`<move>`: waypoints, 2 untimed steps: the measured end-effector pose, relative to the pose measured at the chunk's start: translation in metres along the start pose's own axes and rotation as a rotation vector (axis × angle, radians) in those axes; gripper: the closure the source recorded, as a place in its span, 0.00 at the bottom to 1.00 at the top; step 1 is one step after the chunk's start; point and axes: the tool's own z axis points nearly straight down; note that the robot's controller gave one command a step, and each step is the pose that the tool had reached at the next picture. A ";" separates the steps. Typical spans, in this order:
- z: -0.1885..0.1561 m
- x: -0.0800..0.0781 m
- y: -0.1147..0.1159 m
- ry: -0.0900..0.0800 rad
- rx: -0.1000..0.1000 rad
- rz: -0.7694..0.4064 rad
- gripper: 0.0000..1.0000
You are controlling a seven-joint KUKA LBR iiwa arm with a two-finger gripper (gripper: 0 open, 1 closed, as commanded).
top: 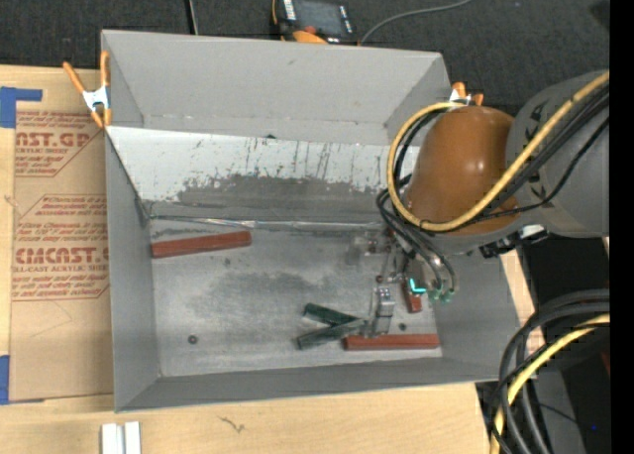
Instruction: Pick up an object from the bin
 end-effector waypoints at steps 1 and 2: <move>0.098 0.007 0.018 -0.002 0.000 -0.122 0.00; 0.095 0.006 0.017 -0.007 0.000 -0.121 1.00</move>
Offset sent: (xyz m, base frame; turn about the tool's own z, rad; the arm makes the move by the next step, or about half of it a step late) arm -0.0064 0.0167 -0.0939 -0.1207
